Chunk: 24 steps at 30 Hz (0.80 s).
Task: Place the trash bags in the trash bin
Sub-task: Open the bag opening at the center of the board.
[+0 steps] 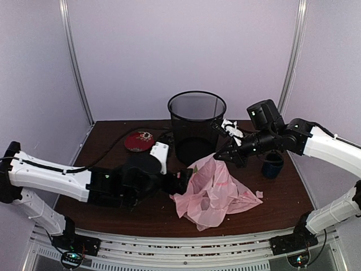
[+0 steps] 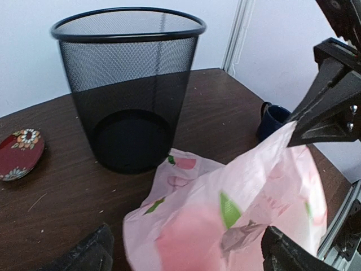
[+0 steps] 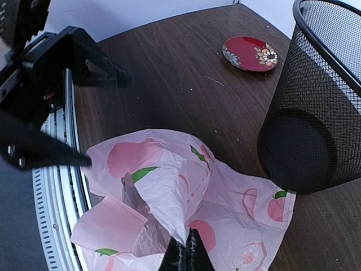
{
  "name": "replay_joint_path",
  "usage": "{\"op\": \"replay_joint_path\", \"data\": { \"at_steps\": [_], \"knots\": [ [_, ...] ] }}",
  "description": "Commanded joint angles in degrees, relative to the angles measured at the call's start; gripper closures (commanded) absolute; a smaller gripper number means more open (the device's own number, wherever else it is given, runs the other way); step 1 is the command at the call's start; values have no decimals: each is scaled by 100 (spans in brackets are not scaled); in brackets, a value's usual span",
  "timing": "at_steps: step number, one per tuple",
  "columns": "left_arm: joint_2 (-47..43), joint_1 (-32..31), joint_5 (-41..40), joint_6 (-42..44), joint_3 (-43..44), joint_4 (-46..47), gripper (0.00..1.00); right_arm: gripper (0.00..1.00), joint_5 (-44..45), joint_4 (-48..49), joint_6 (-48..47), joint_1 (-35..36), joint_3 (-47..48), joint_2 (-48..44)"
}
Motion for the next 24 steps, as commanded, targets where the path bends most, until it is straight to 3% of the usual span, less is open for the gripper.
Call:
{"op": "replay_joint_path", "data": {
  "at_steps": [1, 9, 16, 21, 24],
  "knots": [
    [1274, -187, -572, -117, 1289, -643, 6, 100, -82, 123, 171, -8, 143, 50],
    [2027, -187, -989, -158, 1931, -1153, 7, 100, -286, 135, 201, 2, 104, -50],
    [2292, 65, -2405, -1561, 1908, -2189, 14, 100, -908, -153, -35, 11, 54, -222],
    [1957, 246, -2945, -2084, 1299, -2425, 24, 100, -1061, -474, -301, 24, -11, -389],
    [1648, 424, -2921, -2118, 879, -2433, 37, 100, -1087, -622, -390, 21, -16, -479]
  ]
}}
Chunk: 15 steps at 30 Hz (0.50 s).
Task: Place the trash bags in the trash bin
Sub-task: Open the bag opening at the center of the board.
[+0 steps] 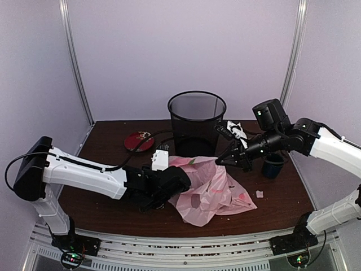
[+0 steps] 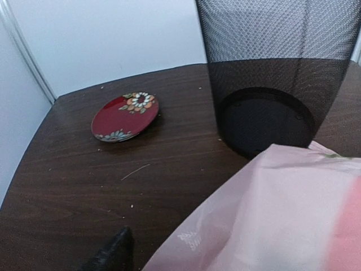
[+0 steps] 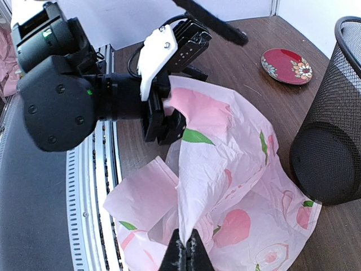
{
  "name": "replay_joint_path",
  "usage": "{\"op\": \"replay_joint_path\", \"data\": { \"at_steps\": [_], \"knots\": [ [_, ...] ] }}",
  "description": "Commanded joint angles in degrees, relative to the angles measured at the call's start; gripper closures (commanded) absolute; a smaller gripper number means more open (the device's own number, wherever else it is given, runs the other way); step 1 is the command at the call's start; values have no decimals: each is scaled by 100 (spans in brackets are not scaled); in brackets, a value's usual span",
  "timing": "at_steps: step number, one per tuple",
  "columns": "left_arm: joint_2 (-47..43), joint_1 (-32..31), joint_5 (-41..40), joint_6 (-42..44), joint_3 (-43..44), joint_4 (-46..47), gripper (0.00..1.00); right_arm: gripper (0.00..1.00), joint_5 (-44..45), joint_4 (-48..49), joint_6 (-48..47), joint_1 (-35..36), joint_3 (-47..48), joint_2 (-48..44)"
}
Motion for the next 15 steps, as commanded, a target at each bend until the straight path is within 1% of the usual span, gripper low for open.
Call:
{"op": "replay_joint_path", "data": {
  "at_steps": [1, 3, 5, 7, 9, 12, 13, 14, 15],
  "knots": [
    [-557, 198, -459, -431, -598, -257, 41, 100, -147, -285, -232, 7, -32, -239],
    [-835, 246, -459, -404, -866, -237, 47, 100, -48, -265, -256, 7, -68, -281],
    [-1108, 260, -485, -344, -1087, -211, 48, 100, 60, -239, -259, -8, -88, -271],
    [-1362, 261, -391, -50, -1266, -38, 51, 100, 161, -190, -223, -23, -102, -230],
    [-1565, 261, -269, 117, -1379, -2, 51, 100, 463, -66, -106, -32, -111, -178],
    [-1798, 263, -76, 142, -1447, -254, 50, 100, 1058, 136, 87, -106, -94, -58],
    [-1893, 261, 129, 414, -1493, -184, 52, 100, 1193, 189, 135, -126, -96, -32],
    [-2008, 261, 594, 1138, -1663, 567, 60, 100, 1311, 278, 157, -129, -117, -16],
    [-2149, 261, 1228, 1752, -1859, 1238, 67, 100, 1359, 355, 120, -130, -134, -6]
  ]
}}
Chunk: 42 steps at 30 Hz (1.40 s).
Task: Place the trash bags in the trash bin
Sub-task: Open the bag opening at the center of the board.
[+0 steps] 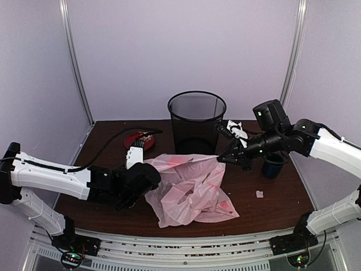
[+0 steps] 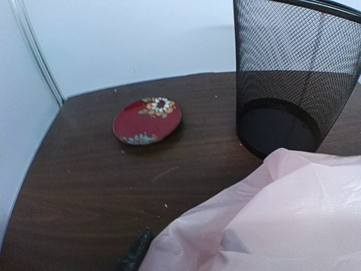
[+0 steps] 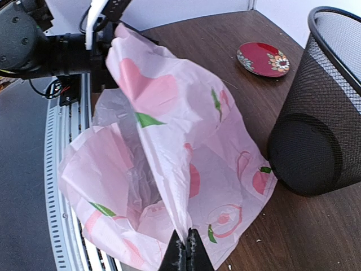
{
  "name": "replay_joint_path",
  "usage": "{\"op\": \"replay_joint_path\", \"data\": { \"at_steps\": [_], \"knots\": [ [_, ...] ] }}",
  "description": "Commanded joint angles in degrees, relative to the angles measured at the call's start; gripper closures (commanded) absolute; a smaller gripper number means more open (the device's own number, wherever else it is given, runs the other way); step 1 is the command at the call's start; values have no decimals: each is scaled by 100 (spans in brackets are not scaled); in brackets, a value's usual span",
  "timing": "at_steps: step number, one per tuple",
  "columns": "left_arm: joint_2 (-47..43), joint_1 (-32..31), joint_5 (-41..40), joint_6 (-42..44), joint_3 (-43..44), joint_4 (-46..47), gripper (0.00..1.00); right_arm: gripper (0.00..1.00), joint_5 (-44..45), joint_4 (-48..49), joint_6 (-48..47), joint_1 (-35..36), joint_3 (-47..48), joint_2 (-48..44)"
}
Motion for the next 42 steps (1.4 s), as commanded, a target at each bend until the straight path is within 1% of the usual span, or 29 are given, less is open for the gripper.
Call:
{"op": "replay_joint_path", "data": {
  "at_steps": [1, 2, 4, 6, 8, 9, 11, 12, 13, 15, 17, 19, 21, 24, 25, 27, 31, 33, 35, 36, 38, 40, 42],
  "knots": [
    [-488, 86, 1732, 1809, -674, 1642, 72, 100, 705, 325, 91, -95, -67, 58],
    [-562, 86, 2163, 1865, -826, 2030, 76, 95, 628, 326, 43, -90, -54, 102],
    [-587, 86, 2738, 1787, -916, 2425, 84, 81, 475, 151, -32, -86, 153, 263],
    [-462, 80, 2977, 1608, -732, 2329, 94, 73, 394, -273, -191, -77, 616, 437],
    [-348, 24, 2952, 1349, -549, 2112, 100, 68, 366, -488, -273, -79, 963, 386],
    [-322, -8, 2867, 1156, -505, 2039, 100, 62, 332, -476, -273, -77, 1042, 286],
    [-364, -62, 2738, 870, -529, 2002, 100, 47, 158, -432, -185, -77, 1114, 37],
    [-427, -90, 2594, 594, -551, 1898, 100, 40, -64, -486, -194, -71, 1121, -24],
    [-476, -116, 2456, 471, -568, 1788, 100, 37, -355, -595, -240, -50, 1125, -51],
    [-678, -154, 2172, -113, -622, 1464, 100, 33, -961, -894, -402, 27, 1090, -21],
    [-940, -166, 1953, -548, -722, 1147, 100, 29, -1292, -1067, -504, 155, 994, 4],
    [-1194, -169, 1763, -1024, -831, 819, 100, 28, -1468, -1129, -607, 248, 945, -23],
    [-1432, -177, 1578, -1252, -932, 624, 100, 27, -1582, -955, -558, 258, 954, -112],
    [-1670, -234, 1081, -2677, -821, -680, 100, 37, -1818, -722, -488, 348, 952, -202],
    [-1764, -326, 832, -3183, -795, -1255, 100, 39, -1774, -648, -477, 476, 912, -172],
    [-1955, -575, 379, -3914, -773, -1817, 100, 41, -1448, -442, -409, 822, 740, -43],
    [-2016, -754, 94, -5107, -606, -2895, 100, 51, -1223, -331, -493, 1475, 583, 495],
    [-1917, -831, -80, -5983, -405, -3929, 100, 54, -1171, -369, -546, 1782, 707, 776],
    [-1755, -853, -163, -7235, -169, -5019, 100, 56, -1140, -349, -566, 2092, 838, 1018],
    [-1697, -861, -222, -7531, -65, -5392, 100, 56, -1129, -344, -600, 2239, 893, 1138],
    [-1572, -859, -387, -7949, 139, -5960, 100, 57, -1110, -288, -630, 2514, 964, 1363],
    [-1526, -849, -572, -7945, 233, -6016, 100, 57, -1046, -125, -591, 2720, 989, 1641],
    [-1415, -854, -689, -7935, 332, -6015, 100, 60, -907, 146, -387, 2877, 978, 1892]
  ]
}}
